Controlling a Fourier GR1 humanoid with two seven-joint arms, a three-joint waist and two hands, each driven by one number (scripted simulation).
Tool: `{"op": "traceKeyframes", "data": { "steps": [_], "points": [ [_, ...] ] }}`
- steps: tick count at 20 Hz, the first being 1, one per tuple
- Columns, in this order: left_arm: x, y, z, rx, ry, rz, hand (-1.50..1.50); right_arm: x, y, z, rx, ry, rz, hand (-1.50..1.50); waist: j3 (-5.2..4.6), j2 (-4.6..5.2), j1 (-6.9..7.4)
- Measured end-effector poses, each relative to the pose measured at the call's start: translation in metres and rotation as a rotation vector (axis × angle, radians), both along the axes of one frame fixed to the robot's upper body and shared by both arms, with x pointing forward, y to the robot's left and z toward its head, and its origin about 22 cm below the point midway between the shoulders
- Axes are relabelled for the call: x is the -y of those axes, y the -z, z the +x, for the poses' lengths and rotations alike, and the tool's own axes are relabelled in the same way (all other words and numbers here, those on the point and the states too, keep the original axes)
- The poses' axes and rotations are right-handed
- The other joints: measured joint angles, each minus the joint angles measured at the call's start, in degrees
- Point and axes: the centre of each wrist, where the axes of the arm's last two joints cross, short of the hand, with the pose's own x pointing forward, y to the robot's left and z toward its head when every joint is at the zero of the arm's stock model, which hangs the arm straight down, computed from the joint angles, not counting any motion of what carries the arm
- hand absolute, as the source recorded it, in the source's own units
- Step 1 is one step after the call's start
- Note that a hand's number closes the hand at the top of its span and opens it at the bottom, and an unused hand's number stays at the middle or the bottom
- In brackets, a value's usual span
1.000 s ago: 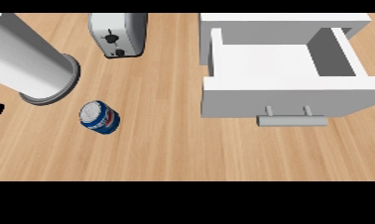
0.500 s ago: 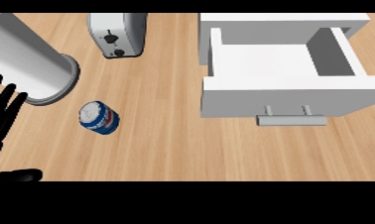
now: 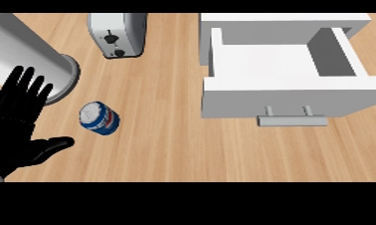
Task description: Pick up the can, place it into the drawer and close the drawer
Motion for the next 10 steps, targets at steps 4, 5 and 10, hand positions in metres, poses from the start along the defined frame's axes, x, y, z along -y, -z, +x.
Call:
{"op": "traceKeyframes", "data": {
  "steps": [4,5,10],
  "points": [
    [-0.002,0.018,0.009,-0.012,-0.008,0.017,-1.50,0.004,-0.002,0.001,0.003,0.002,-0.004,-1.50,0.00,0.00,0.06],
    [0.003,0.021,0.012,-0.017,-0.006,0.023,-1.50,0.004,-0.001,0.001,0.001,0.004,0.000,-1.50,-0.01,0.00,0.06],
    [0.005,0.055,0.020,-0.044,-0.028,0.031,-1.50,0.009,-0.001,-0.001,-0.001,0.004,-0.004,-1.50,-0.01,0.02,0.03]
  ]
}}
